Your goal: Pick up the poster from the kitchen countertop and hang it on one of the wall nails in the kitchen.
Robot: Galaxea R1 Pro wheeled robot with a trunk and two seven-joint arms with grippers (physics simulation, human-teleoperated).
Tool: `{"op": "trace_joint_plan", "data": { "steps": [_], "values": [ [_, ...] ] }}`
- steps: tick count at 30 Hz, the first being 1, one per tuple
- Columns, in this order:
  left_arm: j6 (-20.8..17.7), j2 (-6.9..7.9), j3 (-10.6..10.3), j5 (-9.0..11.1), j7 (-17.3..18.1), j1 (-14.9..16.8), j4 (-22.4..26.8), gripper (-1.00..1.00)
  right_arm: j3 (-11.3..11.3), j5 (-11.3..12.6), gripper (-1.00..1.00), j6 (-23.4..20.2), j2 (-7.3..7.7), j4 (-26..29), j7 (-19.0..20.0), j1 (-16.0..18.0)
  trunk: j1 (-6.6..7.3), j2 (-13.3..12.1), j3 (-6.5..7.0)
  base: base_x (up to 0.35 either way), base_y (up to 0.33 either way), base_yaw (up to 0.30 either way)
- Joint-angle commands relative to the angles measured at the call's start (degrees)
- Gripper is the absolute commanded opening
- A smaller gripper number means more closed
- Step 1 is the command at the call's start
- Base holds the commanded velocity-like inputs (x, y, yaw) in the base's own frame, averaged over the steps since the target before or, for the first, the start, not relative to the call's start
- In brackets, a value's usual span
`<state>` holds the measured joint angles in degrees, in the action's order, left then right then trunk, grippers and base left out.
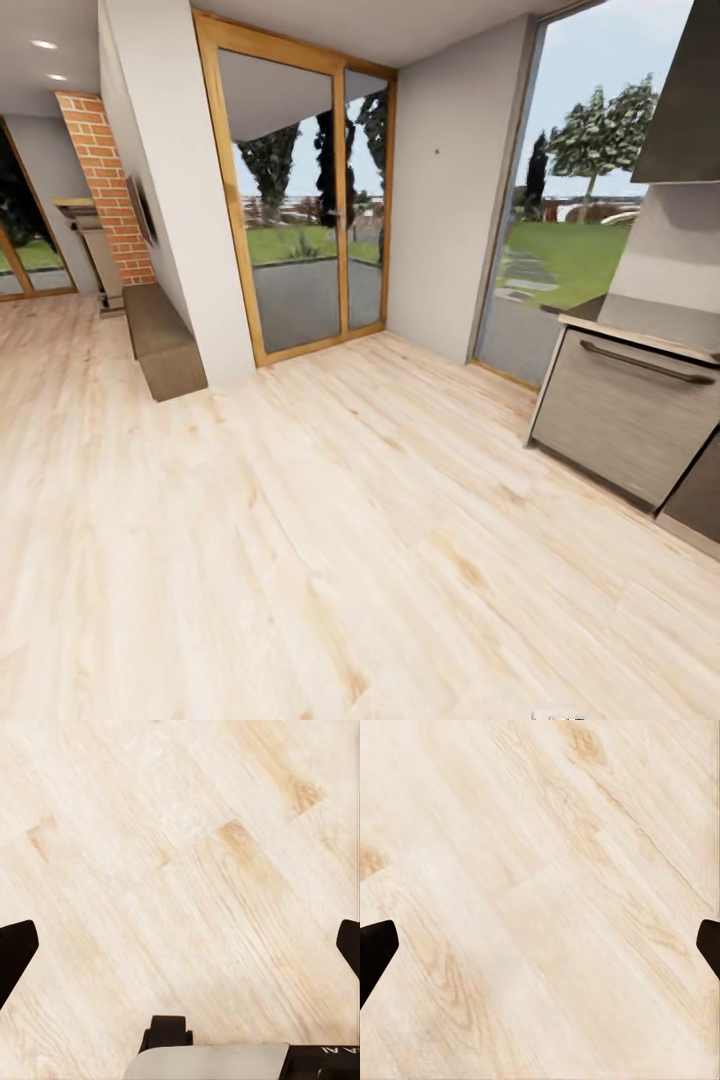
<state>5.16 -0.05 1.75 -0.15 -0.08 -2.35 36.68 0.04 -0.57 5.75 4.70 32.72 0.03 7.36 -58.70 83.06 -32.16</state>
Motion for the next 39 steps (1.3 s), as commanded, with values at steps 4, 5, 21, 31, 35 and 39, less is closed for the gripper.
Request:
{"op": "trace_joint_plan", "data": {
  "steps": [4, 5, 21, 31, 35, 39],
  "values": [
    [0.06, -0.02, 0.03, -0.02, -0.01, -0.02, 0.06, 1.0, 0.13, -0.1, 1.0, 1.86, 0.0, -0.37, 0.04, 0.03, -0.02, 0.02, -0.06, 0.248, -0.189, -0.005],
    [0.05, -0.03, 0.03, -0.02, -0.01, -0.02, 0.06, 1.0, 0.16, -0.11, 1.0, 2.11, -0.01, -0.56, 0.04, 0.03, -0.02, 0.02, -0.06, 0.274, -0.141, -0.003],
    [0.1, 0.05, 0.13, -0.01, -0.01, -0.02, 0.08, 1.0, 0.32, -0.04, 1.0, 3.12, -0.04, -1.61, 0.07, 0.03, -0.02, 0.02, 0.21, 0.169, -0.022, -0.217],
    [0.11, 0.05, 0.18, 0.01, -0.01, -0.02, 0.08, 1.0, 0.31, -0.04, 1.0, 3.12, -0.04, -1.61, 0.08, 0.03, -0.02, 0.02, 0.51, 0.003, 0.0, -0.299],
    [0.11, 0.05, 0.19, 0.0, -0.01, -0.02, 0.13, 1.0, 0.31, -0.04, 1.0, 3.12, -0.04, -1.61, 0.08, 0.03, -0.02, 0.02, 0.64, 0.0, 0.0, -0.3],
    [0.1, 0.07, 0.19, -0.01, -0.01, -0.02, 0.14, 1.0, 0.31, -0.04, 1.0, 3.12, -0.04, -1.61, 0.06, 0.03, -0.02, 0.02, 0.78, 0.0, 0.0, -0.3]
  ]
}}
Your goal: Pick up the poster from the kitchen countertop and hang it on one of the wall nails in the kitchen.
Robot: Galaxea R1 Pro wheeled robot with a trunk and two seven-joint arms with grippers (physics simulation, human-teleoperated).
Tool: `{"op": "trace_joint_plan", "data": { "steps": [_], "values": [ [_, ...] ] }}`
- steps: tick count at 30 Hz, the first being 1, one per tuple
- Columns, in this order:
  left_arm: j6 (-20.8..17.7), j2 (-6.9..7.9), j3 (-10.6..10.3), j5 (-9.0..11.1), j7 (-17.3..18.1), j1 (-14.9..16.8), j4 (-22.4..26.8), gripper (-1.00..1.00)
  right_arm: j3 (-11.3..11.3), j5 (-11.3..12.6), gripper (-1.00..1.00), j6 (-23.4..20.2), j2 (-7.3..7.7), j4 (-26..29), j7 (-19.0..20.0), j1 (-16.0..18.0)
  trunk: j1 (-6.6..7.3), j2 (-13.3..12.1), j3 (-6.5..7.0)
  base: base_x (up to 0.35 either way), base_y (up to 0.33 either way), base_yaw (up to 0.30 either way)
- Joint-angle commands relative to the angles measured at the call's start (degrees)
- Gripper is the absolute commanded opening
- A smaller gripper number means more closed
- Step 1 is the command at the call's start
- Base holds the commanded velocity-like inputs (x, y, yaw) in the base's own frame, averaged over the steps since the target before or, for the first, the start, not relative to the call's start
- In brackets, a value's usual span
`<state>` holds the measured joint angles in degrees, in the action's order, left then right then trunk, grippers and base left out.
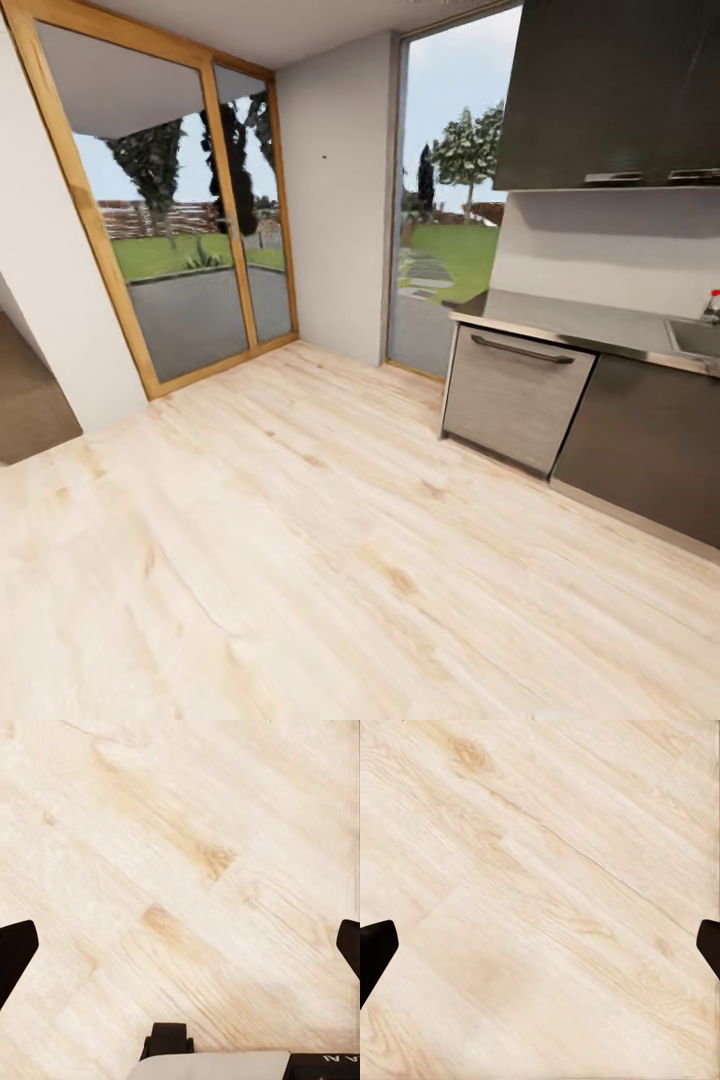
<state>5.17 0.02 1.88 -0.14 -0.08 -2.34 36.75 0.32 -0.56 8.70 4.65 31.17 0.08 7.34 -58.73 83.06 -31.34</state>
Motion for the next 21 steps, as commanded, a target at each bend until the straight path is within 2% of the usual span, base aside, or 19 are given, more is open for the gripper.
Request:
{"op": "trace_joint_plan", "data": {
  "steps": [1, 21],
  "values": [
    [0.09, -0.01, 0.05, 0.0, -0.01, -0.03, 0.07, 1.0, 0.03, -0.06, 1.0, 0.18, 0.01, -0.05, 0.01, 0.04, 0.0, 0.02, -0.01, 0.0, 0.0, -0.3],
    [0.1, 0.07, 0.05, -0.02, -0.01, -0.03, 0.08, 1.0, -0.02, -0.06, 1.0, 0.24, 0.01, -0.05, 0.0, 0.04, 0.0, 0.02, 0.59, 0.0, 0.003, -0.288]
  ]
}}
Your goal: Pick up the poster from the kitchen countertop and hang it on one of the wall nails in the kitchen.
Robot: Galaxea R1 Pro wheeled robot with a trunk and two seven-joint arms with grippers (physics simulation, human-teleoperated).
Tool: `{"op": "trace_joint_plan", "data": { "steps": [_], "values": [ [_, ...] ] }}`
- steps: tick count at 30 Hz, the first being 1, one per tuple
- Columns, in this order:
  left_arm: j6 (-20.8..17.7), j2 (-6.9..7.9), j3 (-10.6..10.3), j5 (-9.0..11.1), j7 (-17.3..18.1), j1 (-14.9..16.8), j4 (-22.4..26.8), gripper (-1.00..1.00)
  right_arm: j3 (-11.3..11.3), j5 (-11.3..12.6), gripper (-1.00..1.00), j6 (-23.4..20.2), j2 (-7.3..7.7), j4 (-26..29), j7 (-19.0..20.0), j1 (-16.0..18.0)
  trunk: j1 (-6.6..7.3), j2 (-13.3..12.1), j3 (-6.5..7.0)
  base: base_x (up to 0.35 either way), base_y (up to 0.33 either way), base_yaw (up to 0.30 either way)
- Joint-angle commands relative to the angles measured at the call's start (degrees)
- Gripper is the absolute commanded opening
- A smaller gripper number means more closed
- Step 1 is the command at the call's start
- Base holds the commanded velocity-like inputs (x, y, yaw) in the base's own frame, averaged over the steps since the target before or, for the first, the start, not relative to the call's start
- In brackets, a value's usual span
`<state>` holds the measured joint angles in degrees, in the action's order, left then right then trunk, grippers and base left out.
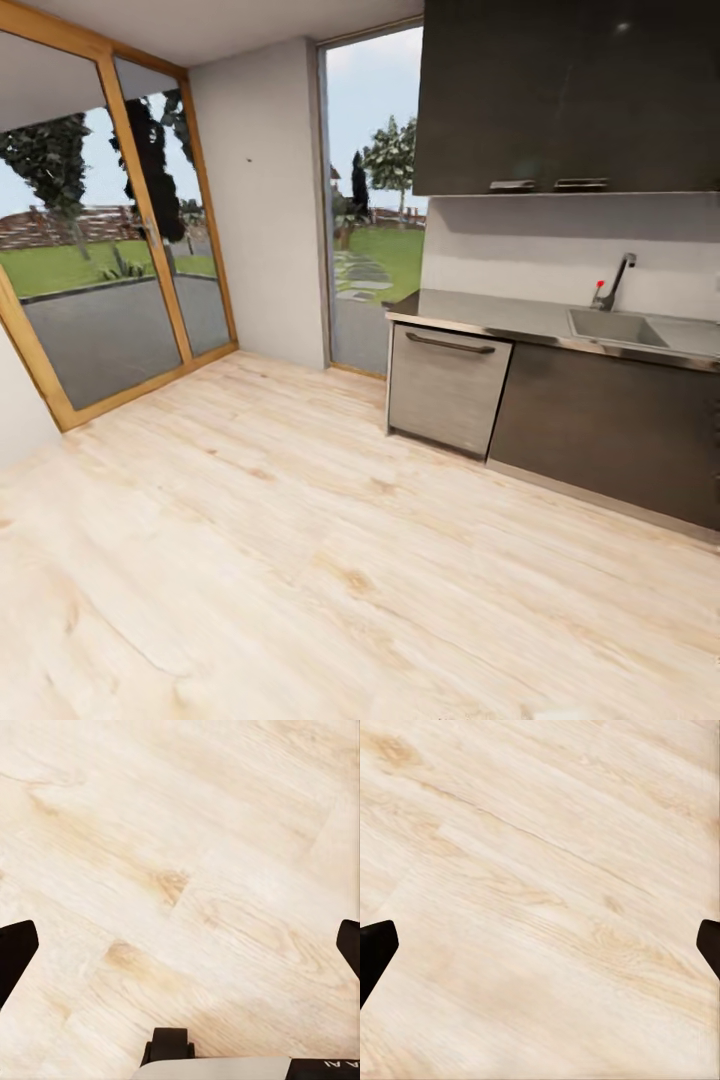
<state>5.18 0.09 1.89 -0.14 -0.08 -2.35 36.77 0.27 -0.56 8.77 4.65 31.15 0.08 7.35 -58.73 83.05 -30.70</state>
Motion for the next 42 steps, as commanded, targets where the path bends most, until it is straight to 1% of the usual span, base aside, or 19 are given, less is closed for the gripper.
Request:
{"op": "trace_joint_plan", "data": {
  "steps": [1, 8, 14, 42],
  "values": [
    [0.1, -0.01, 0.04, 0.0, -0.01, -0.02, 0.06, 1.0, 0.02, -0.06, 1.0, 0.18, 0.01, -0.04, -0.01, 0.03, 0.0, 0.02, -0.03, 0.0, 0.081, -0.122],
    [0.05, -0.06, 0.04, 0.01, -0.01, -0.02, 0.06, 1.0, 0.03, -0.06, 1.0, 0.2, 0.01, -0.11, -0.01, 0.03, 0.0, 0.02, -0.01, 0.04, 0.223, -0.079],
    [0.08, -0.03, 0.04, 0.01, -0.01, -0.02, 0.06, 1.0, 0.0, -0.06, 1.0, 0.2, 0.01, -0.12, 0.01, 0.03, 0.0, 0.02, 0.03, 0.047, 0.148, -0.238],
    [0.26, 0.0, 0.04, 0.02, -0.01, -0.02, 0.06, 1.0, -0.06, -0.06, 1.0, 0.2, 0.01, -0.21, -0.08, 0.03, 0.0, 0.02, 0.7, 0.006, 0.006, -0.29]
  ]
}}
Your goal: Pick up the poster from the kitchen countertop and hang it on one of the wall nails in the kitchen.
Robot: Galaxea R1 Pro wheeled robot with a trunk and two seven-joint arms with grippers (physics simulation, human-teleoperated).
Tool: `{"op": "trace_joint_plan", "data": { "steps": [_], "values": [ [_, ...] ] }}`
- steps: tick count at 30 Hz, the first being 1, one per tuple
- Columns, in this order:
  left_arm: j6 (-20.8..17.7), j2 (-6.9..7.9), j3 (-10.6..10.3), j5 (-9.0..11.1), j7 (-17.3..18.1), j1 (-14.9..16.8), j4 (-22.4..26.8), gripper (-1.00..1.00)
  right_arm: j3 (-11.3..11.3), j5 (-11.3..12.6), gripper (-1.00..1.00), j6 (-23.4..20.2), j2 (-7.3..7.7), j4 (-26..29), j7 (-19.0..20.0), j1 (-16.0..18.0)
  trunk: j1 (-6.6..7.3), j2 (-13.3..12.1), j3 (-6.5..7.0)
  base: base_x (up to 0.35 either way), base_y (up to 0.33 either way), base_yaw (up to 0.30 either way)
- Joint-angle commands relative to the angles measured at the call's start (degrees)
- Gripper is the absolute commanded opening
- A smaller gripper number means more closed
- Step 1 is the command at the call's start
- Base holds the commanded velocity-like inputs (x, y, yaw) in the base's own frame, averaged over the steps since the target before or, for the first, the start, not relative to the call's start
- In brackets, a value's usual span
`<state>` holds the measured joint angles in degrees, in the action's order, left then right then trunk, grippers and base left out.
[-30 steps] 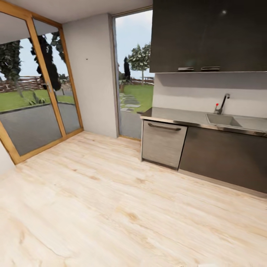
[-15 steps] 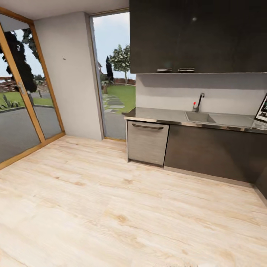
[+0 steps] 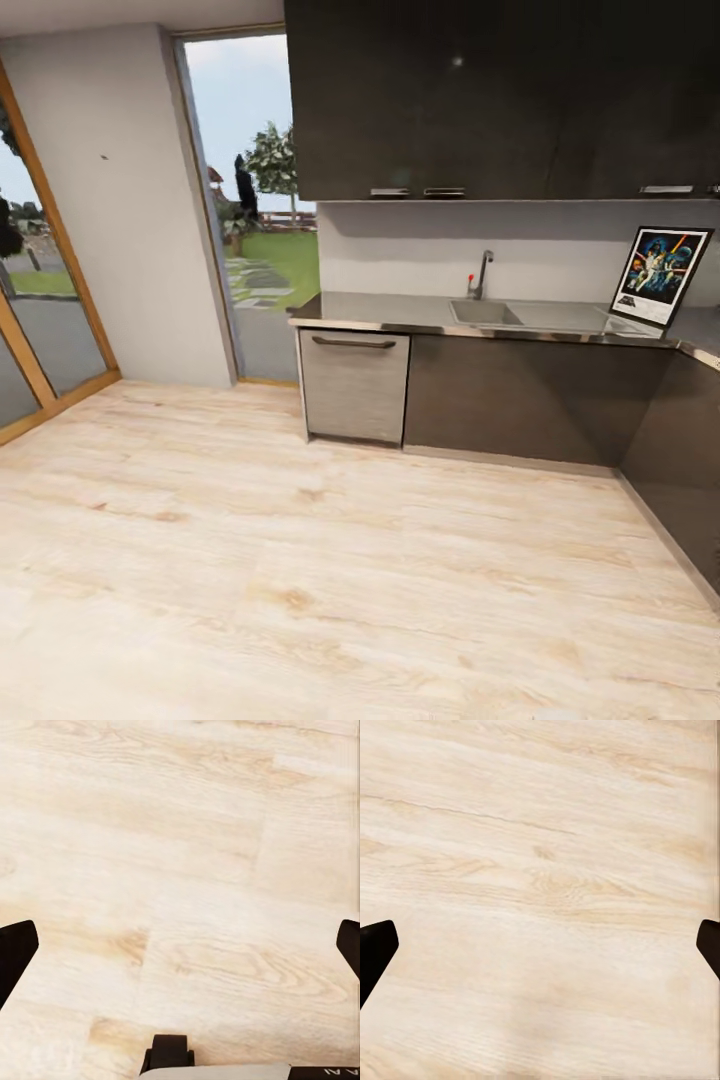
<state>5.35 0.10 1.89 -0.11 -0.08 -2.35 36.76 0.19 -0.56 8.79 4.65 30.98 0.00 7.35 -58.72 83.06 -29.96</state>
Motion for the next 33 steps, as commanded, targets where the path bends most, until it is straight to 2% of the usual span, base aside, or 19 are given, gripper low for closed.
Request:
{"op": "trace_joint_plan", "data": {
  "steps": [1, 7, 18, 33],
  "values": [
    [0.1, -0.01, 0.05, -0.02, -0.01, -0.02, 0.06, 1.0, 0.04, -0.06, 1.0, 0.17, 0.01, -0.04, 0.0, 0.03, -0.01, 0.02, -0.03, 0.163, -0.016, -0.1],
    [0.1, -0.01, 0.05, -0.03, -0.01, -0.02, 0.06, 1.0, 0.07, -0.06, 1.0, 0.17, 0.01, -0.12, 0.0, 0.03, -0.01, 0.02, -0.01, 0.255, -0.064, -0.117],
    [0.11, -0.01, 0.05, -0.03, -0.01, -0.02, 0.06, 1.0, 0.07, -0.06, 1.0, 0.17, 0.01, -0.13, 0.0, 0.03, -0.01, 0.02, -0.01, 0.288, -0.028, -0.276],
    [0.13, -0.01, 0.05, 0.0, -0.01, -0.02, 0.06, 1.0, 0.07, -0.06, 1.0, 0.19, 0.01, -0.13, 0.0, 0.03, -0.01, 0.02, -0.01, 0.036, 0.0, -0.3]
  ]
}}
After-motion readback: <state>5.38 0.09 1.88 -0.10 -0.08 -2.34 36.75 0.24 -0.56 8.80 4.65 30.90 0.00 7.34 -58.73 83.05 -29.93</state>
